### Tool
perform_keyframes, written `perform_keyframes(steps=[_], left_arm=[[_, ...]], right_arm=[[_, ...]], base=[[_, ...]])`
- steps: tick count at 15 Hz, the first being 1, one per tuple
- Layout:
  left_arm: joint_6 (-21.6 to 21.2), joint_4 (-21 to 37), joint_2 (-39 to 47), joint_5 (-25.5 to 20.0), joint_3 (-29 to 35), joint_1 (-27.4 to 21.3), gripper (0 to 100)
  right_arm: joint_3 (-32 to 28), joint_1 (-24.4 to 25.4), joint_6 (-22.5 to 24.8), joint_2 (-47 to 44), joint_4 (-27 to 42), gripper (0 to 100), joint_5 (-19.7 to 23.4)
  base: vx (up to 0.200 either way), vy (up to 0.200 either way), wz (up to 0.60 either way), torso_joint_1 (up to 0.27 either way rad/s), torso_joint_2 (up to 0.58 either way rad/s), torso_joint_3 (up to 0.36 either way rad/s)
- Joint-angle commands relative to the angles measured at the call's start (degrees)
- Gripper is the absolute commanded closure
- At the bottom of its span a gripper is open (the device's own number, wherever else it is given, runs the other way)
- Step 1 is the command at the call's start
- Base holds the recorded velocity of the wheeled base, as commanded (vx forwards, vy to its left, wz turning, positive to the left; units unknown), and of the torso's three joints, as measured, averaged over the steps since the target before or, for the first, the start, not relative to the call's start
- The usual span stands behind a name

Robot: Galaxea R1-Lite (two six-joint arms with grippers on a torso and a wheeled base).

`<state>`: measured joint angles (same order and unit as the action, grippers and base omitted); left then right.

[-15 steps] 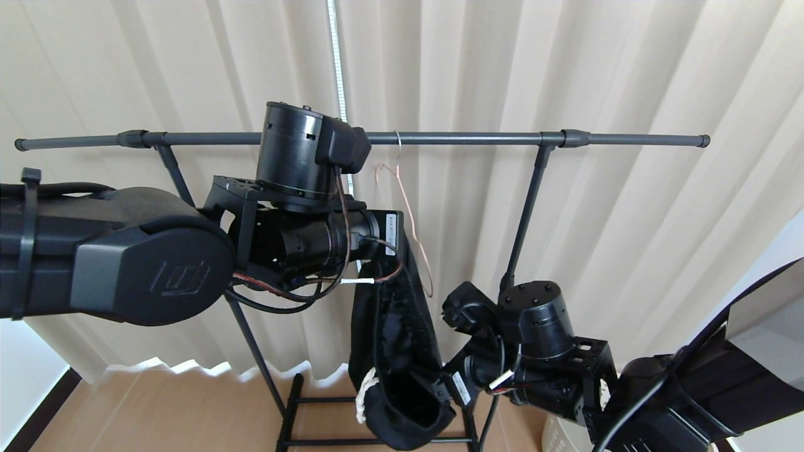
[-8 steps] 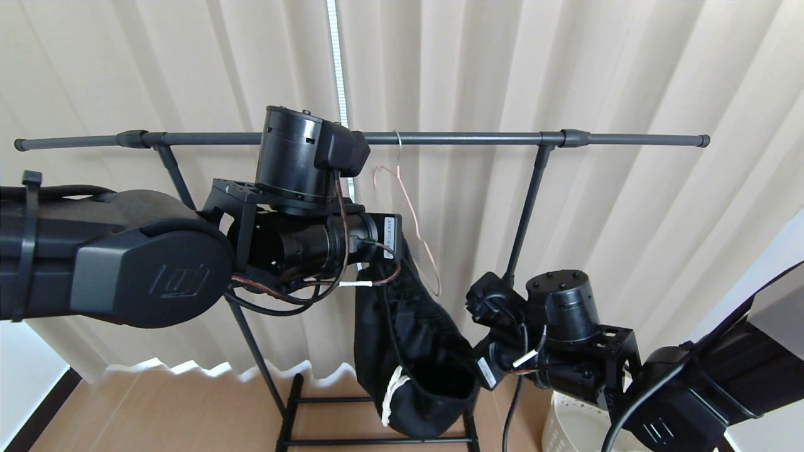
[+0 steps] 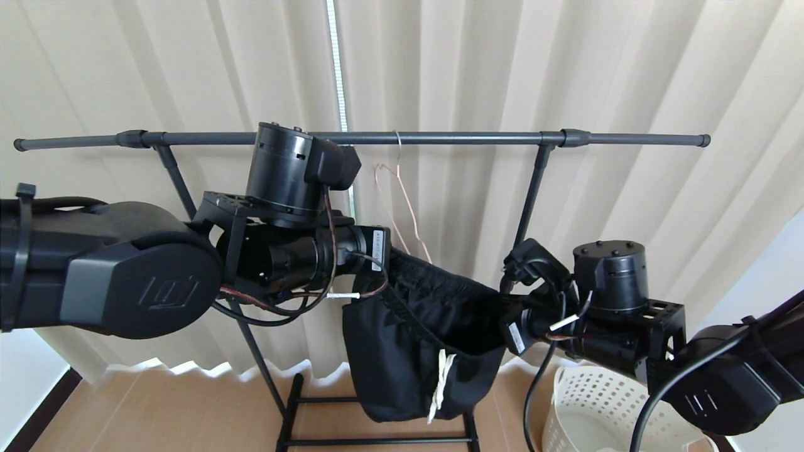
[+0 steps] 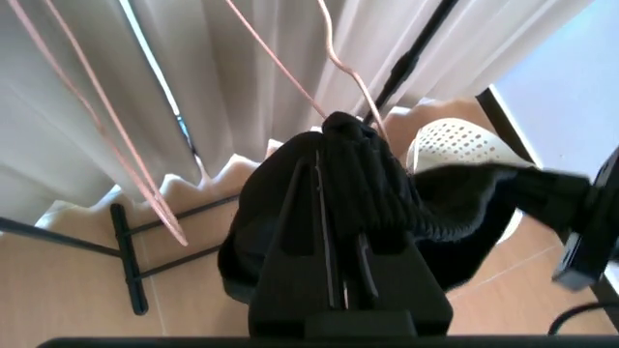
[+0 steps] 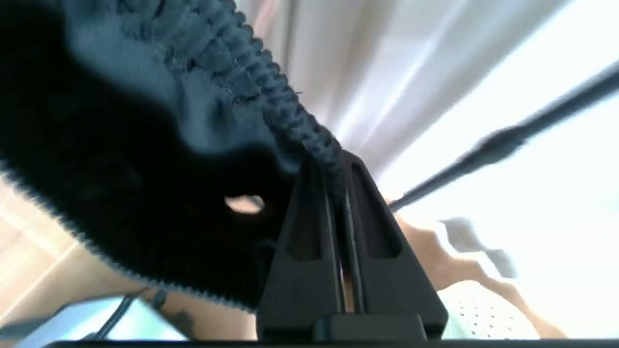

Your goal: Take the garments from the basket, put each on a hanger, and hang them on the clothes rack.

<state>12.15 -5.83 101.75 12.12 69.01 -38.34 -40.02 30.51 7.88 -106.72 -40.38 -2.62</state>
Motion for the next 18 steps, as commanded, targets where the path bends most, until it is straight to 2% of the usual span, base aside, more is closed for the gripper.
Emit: perform_keyframes(steps=[1, 4, 7, 14, 15, 18], left_arm=[[-0.73, 0.03, -1.56, -0.16, -2.83, 0.11, 100], [-2.13, -0.06, -2.17, -0.43, -6.87, 0.02, 100], [-2.13, -0.06, -2.17, -1.04, -8.54, -0.07, 100], [-2.40, -0.06, -4.02, -0.96, -12.15, -1.56, 100], [-2.40, -0.15, -4.02, -0.96, -12.50, -1.56, 0], [-3.36, -0.15, -6.48, -1.13, -14.69, -1.56, 0]], right_arm=[[-0.41, -1.60, 0.04, 2.74, 0.03, 100, -0.02], [-1.37, -2.65, 0.04, 5.11, 0.30, 100, -0.19], [-1.64, -2.65, 0.04, 6.70, 0.30, 100, -2.39], [-2.08, -2.65, -0.05, 9.07, 0.21, 100, -4.41], [-2.08, -2.65, 0.04, 9.07, 0.21, 100, -4.41], [-2.08, -2.65, 0.04, 8.89, 0.21, 100, -4.50]], base=[[0.000, 0.000, 0.00, 0.000, 0.00, 0.000], [0.000, 0.000, 0.00, 0.000, 0.00, 0.000], [0.000, 0.000, 0.00, 0.000, 0.00, 0.000], [0.000, 0.000, 0.00, 0.000, 0.00, 0.000], [0.000, 0.000, 0.00, 0.000, 0.00, 0.000], [0.000, 0.000, 0.00, 0.000, 0.00, 0.000]])
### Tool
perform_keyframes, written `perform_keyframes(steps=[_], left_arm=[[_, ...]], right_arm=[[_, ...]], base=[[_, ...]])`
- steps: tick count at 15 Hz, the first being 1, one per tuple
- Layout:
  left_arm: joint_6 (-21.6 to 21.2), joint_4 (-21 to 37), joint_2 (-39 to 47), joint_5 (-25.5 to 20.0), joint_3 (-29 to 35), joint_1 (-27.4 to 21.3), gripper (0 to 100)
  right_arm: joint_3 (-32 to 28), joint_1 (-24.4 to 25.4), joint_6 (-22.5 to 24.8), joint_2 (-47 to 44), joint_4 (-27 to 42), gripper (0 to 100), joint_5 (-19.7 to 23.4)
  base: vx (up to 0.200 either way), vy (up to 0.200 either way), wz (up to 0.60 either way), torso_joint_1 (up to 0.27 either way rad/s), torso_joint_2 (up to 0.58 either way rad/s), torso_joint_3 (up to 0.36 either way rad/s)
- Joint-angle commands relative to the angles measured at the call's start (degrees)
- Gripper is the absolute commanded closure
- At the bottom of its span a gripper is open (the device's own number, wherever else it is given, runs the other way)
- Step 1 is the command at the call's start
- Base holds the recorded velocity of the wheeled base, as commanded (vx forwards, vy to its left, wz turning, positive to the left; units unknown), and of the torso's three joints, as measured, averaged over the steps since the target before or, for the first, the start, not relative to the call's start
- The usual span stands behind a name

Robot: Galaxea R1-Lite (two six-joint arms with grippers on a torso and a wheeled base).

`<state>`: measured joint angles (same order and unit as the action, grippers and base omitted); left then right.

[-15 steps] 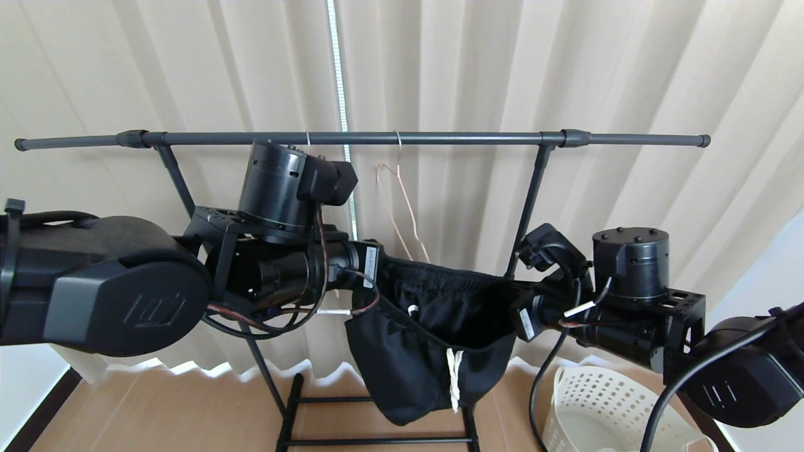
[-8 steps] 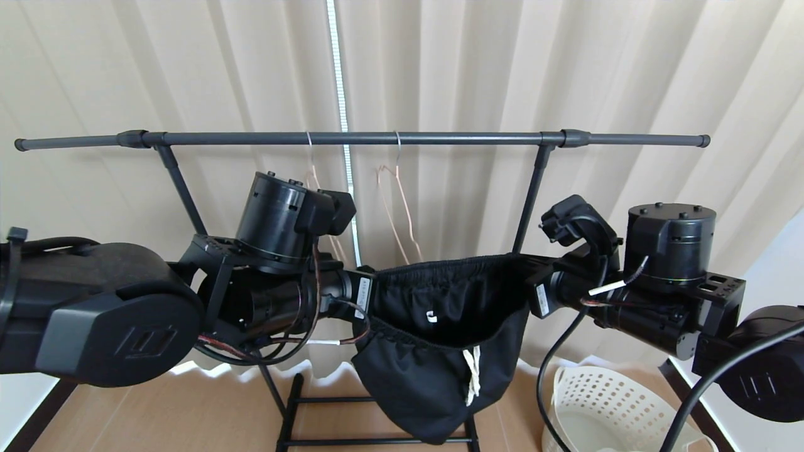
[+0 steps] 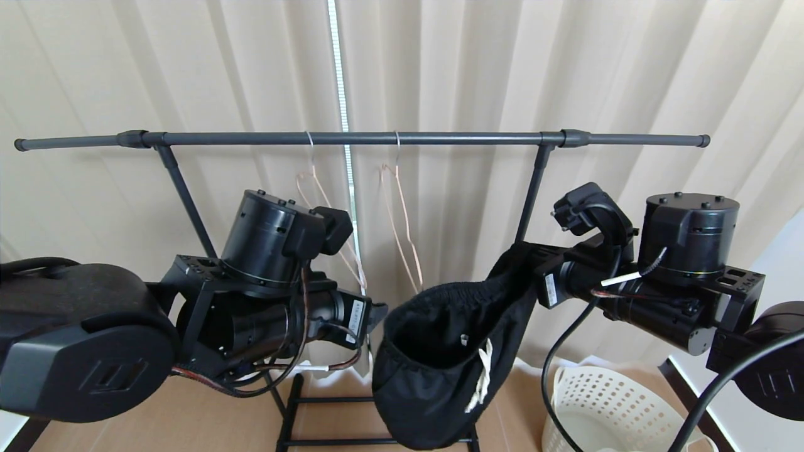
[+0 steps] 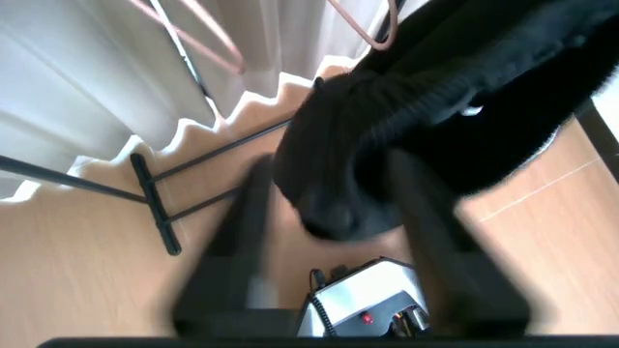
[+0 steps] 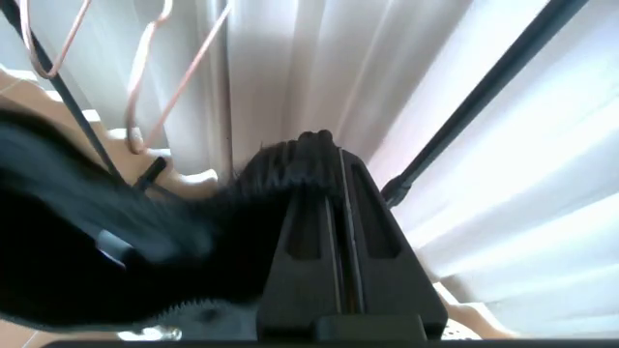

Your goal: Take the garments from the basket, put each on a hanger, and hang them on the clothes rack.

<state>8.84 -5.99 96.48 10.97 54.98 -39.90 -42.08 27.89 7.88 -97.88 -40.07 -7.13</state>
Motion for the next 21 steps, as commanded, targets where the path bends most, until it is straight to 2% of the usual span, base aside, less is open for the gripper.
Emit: perform_keyframes(steps=[1, 3, 4, 7, 8, 9, 11, 14, 15, 16, 17, 21], left_arm=[[-0.14, 0.10, -3.05, -0.86, -1.63, 0.09, 0], [-0.14, 0.01, -3.58, -1.22, -1.45, 1.49, 0], [-0.05, 0.01, -3.22, -1.13, -0.49, 3.78, 0], [0.30, 0.10, 2.84, 0.72, 6.10, 8.17, 0], [0.30, 0.10, 3.19, 0.89, 6.46, 8.35, 0], [0.65, 0.10, 7.76, 2.48, 11.38, 9.93, 0], [1.71, 0.36, 13.30, 2.65, 17.53, 11.25, 0], [2.94, 0.62, 19.01, 3.18, 24.74, 11.51, 0], [2.94, 0.62, 19.01, 3.18, 24.74, 11.51, 0], [2.94, 0.54, 23.23, 6.34, 29.22, 11.51, 0], [3.03, 0.54, 24.90, 7.49, 30.89, 11.69, 0], [4.17, 0.54, 31.05, 8.98, 37.31, 11.95, 0]], right_arm=[[-0.02, 0.06, 0.04, -0.03, -0.10, 100, 0.01], [0.07, 0.06, 0.04, 0.06, -0.10, 100, 0.01], [0.16, 0.15, 0.04, 0.14, -0.10, 100, 0.01], [0.42, 0.15, 0.04, 0.32, -0.10, 100, -0.08], [0.42, 0.15, 0.04, 0.32, -0.10, 100, -0.08], [0.51, 0.15, 0.04, 0.41, -0.10, 100, -0.08], [0.51, 0.15, 0.04, 0.85, -0.10, 100, -0.43], [0.51, 0.23, 0.04, 0.76, -0.10, 100, -1.66], [0.51, 0.23, 0.04, 0.76, -0.10, 100, -1.66], [0.42, 0.32, 0.04, 0.50, -0.18, 100, -1.66], [0.42, 0.23, 0.04, 0.41, -0.18, 100, -1.66], [0.33, 0.32, 0.04, -0.12, -0.18, 100, -1.66]], base=[[0.000, 0.000, 0.00, 0.000, 0.00, 0.000], [0.000, 0.000, 0.00, 0.000, 0.00, 0.000], [0.000, 0.000, 0.00, 0.000, 0.00, 0.000], [0.000, 0.000, 0.00, 0.000, 0.00, 0.000], [0.000, 0.000, 0.00, 0.000, 0.00, 0.000], [0.000, 0.000, 0.00, 0.000, 0.00, 0.000], [0.000, 0.000, 0.00, 0.000, 0.00, 0.000], [0.000, 0.000, 0.00, 0.000, 0.00, 0.000], [0.000, 0.000, 0.00, 0.000, 0.00, 0.000], [0.000, 0.000, 0.00, 0.000, 0.00, 0.000], [0.000, 0.000, 0.00, 0.000, 0.00, 0.000], [0.000, 0.000, 0.00, 0.000, 0.00, 0.000]])
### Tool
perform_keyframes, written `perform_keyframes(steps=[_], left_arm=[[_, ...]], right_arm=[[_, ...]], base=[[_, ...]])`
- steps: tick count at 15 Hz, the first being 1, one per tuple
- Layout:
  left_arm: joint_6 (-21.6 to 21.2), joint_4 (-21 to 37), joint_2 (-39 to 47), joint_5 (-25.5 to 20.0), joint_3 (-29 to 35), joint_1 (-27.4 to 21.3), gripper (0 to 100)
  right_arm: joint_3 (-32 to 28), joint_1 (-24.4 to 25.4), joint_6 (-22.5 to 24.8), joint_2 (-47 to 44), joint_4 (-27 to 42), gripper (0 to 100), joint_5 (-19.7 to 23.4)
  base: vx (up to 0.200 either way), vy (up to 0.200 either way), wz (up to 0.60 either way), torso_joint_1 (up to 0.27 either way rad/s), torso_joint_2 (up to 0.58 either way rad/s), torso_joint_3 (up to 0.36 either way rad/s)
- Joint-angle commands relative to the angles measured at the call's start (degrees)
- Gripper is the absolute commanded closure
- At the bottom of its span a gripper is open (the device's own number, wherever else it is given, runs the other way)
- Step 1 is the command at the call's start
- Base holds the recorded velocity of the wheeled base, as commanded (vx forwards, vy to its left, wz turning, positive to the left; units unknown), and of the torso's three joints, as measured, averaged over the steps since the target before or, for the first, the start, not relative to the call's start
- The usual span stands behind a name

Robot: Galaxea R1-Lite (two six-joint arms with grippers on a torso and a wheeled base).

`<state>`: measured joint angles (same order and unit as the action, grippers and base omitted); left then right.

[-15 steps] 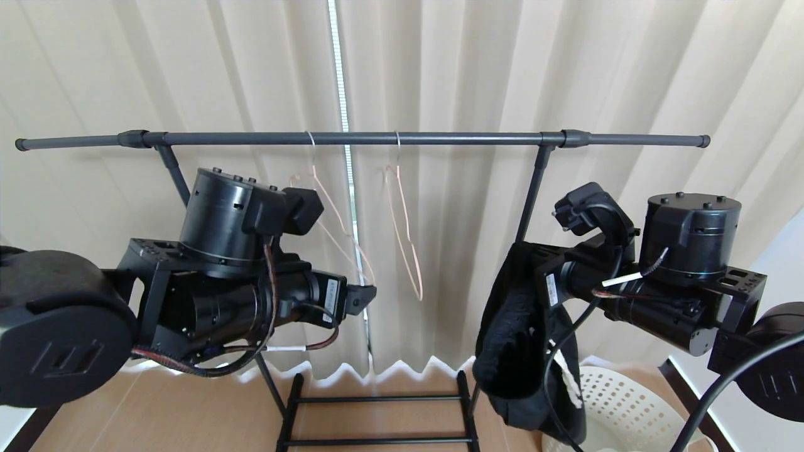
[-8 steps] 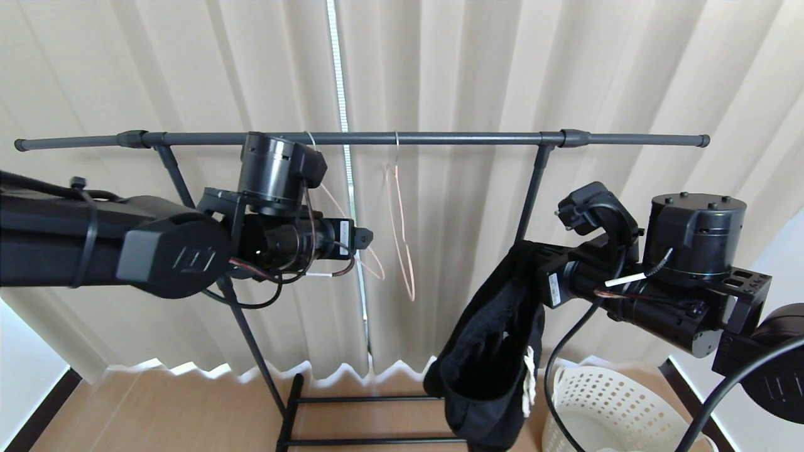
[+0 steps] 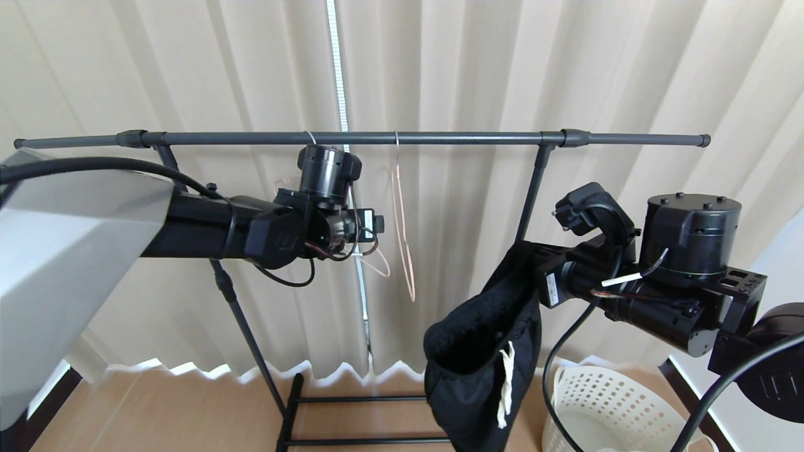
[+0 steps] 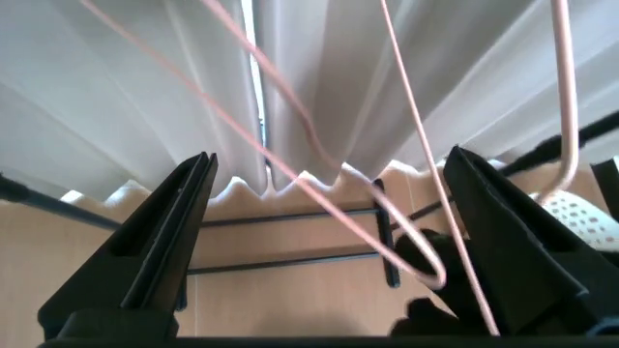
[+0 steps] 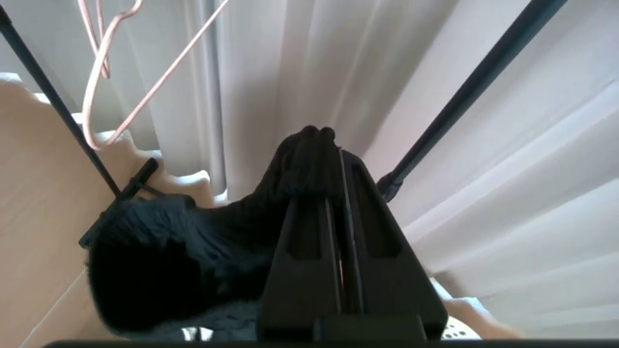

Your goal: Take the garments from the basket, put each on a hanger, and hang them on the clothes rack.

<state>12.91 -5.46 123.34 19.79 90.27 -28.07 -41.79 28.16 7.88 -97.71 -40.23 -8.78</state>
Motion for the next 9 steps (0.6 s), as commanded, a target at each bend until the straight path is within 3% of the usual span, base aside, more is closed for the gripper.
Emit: perform_keyframes(steps=[1, 9], left_arm=[[0.10, 0.01, 5.15, 1.40, 2.19, 0.13, 0], [-0.08, -0.16, -0.21, 5.00, -4.84, 0.04, 0]], right_arm=[[0.04, 0.05, 0.04, -0.38, -0.02, 100, -0.01], [-0.13, -0.04, 0.04, -1.08, -0.38, 100, -0.01]], base=[[0.000, 0.000, 0.00, 0.000, 0.00, 0.000], [0.000, 0.000, 0.00, 0.000, 0.00, 0.000]])
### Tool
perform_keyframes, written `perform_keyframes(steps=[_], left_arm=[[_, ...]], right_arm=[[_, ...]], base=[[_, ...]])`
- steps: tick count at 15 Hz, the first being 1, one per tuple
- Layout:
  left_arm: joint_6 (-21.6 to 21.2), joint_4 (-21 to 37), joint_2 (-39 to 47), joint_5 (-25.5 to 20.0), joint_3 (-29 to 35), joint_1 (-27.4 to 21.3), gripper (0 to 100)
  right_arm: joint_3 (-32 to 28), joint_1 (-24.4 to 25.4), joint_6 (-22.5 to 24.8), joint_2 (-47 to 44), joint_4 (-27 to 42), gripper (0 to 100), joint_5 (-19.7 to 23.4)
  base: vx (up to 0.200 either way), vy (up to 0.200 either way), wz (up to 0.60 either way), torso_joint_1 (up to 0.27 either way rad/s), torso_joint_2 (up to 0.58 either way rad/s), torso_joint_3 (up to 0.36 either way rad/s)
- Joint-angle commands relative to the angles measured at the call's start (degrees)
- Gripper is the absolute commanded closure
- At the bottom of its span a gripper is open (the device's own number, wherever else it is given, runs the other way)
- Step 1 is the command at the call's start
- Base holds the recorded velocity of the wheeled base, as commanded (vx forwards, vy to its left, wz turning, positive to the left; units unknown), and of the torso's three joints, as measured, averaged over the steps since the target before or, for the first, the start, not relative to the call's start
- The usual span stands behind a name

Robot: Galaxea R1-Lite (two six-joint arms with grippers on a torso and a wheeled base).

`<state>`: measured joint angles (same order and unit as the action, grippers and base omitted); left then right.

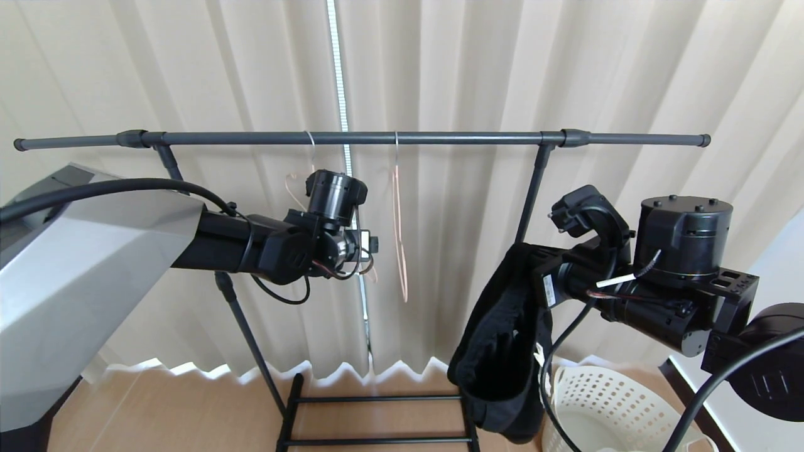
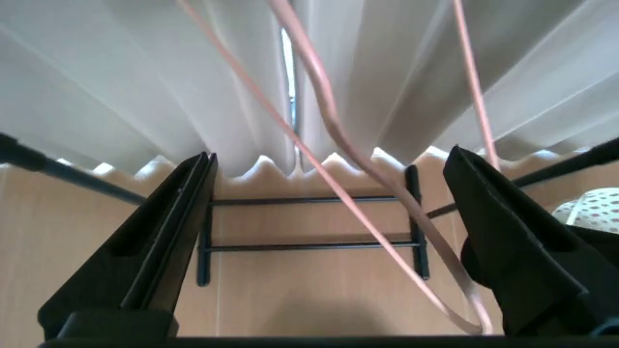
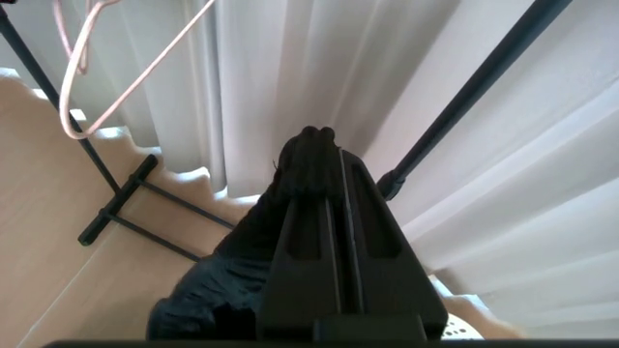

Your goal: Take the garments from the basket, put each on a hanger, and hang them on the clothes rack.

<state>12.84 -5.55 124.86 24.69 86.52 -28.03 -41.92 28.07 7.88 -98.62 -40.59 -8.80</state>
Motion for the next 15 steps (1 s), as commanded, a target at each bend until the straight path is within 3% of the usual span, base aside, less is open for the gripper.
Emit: perform_keyframes(steps=[1, 7, 15], left_arm=[[-0.18, -0.17, -1.28, 0.98, -0.47, 0.52, 0], [-1.06, 0.19, 3.90, 1.07, 6.30, 2.98, 0], [-1.67, 0.10, 3.73, 1.15, 6.21, 4.47, 0]], right_arm=[[0.09, 0.05, 0.04, -0.17, -0.10, 100, 0.01], [0.26, 0.14, -0.05, 0.10, -0.10, 100, 0.01], [0.35, 0.14, -0.05, 0.01, -0.10, 100, 0.01]], base=[[0.000, 0.000, 0.00, 0.000, 0.00, 0.000], [0.000, 0.000, 0.00, 0.000, 0.00, 0.000], [0.000, 0.000, 0.00, 0.000, 0.00, 0.000]])
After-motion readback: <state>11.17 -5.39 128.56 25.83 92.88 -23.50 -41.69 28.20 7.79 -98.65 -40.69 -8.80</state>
